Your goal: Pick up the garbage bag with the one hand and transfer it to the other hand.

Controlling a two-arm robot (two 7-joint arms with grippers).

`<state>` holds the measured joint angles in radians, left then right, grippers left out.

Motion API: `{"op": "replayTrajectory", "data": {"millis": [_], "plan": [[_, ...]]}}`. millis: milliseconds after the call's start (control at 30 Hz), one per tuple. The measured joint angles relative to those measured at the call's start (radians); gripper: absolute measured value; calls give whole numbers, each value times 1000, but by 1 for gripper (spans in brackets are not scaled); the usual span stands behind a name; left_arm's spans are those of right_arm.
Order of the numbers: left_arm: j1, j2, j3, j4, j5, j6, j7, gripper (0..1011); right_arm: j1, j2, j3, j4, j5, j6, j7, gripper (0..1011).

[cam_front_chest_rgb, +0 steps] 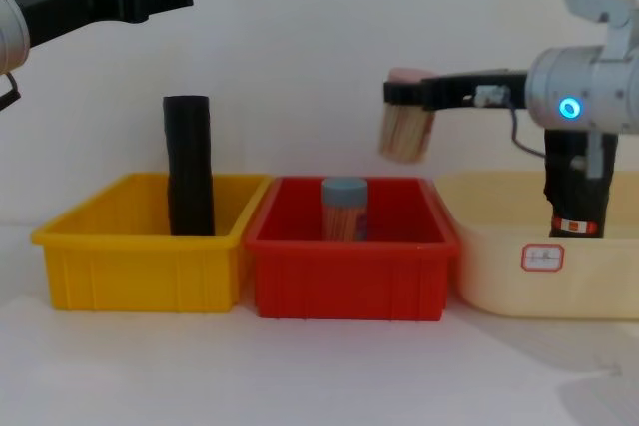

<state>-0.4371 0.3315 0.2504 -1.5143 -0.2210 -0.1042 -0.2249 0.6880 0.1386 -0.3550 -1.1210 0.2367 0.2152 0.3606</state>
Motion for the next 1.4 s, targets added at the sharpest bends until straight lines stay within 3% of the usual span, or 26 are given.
{"op": "replayTrajectory", "data": {"millis": [433, 1033, 1400], "plan": [[0, 0, 0, 0, 0, 0, 0, 1002, -5, 34, 45, -25, 18, 0, -44, 664], [0, 0, 0, 0, 0, 0, 0, 1002, 12, 31, 66, 78, 5, -1, -90, 664], [0, 0, 0, 0, 0, 0, 0, 1002, 26, 32, 87, 109, -1, -18, -101, 946]]}}
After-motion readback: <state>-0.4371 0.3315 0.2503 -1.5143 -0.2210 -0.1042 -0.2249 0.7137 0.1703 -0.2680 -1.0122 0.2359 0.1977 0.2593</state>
